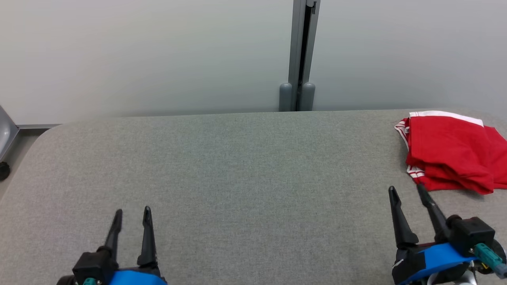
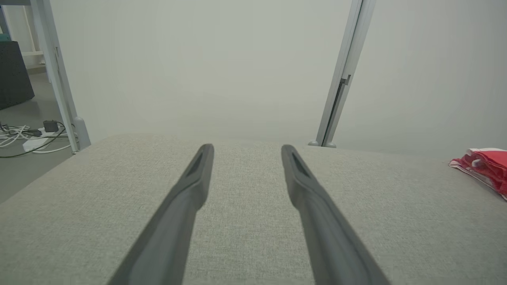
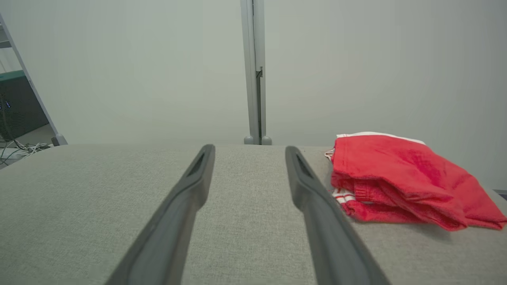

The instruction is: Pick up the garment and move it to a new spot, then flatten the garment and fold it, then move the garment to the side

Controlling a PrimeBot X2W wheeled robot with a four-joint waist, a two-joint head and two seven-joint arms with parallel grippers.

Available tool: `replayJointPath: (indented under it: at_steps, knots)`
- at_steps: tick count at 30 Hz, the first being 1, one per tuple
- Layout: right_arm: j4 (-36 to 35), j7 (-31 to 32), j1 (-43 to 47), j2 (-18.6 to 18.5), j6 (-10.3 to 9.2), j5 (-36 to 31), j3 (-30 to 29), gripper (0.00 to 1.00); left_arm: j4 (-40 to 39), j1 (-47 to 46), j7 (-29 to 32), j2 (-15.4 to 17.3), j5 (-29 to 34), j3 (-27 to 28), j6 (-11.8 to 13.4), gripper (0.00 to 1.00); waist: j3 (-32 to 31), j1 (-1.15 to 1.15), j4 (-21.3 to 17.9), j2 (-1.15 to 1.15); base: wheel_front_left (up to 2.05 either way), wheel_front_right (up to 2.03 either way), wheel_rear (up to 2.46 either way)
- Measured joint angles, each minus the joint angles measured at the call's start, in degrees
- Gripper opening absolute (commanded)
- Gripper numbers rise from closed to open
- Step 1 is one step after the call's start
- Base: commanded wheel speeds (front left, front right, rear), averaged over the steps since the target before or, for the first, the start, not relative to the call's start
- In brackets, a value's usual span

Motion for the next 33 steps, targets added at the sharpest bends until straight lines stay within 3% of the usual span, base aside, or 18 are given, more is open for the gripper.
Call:
replayJointPath:
  at_steps: [5, 33]
  knots:
    - [2.71, 0.32, 0.55, 0.13, 0.0, 0.63, 0.11, 0.0, 2.61, 1.31, 0.75, -0.69, -0.78, -0.05, -0.05, 0.0, 0.0, 0.0, 0.0, 0.0, 0.0, 0.0, 0.0]
    - [4.68, 4.99, -0.07, 0.19, 0.0, 30.47, -1.3, 0.0, 1.94, -0.71, 7.92, -0.75, -28.94, 3.09, -1.26, 0.0, 0.36, 0.0, -0.27, 0.0, 0.0, 0.0, 0.0]
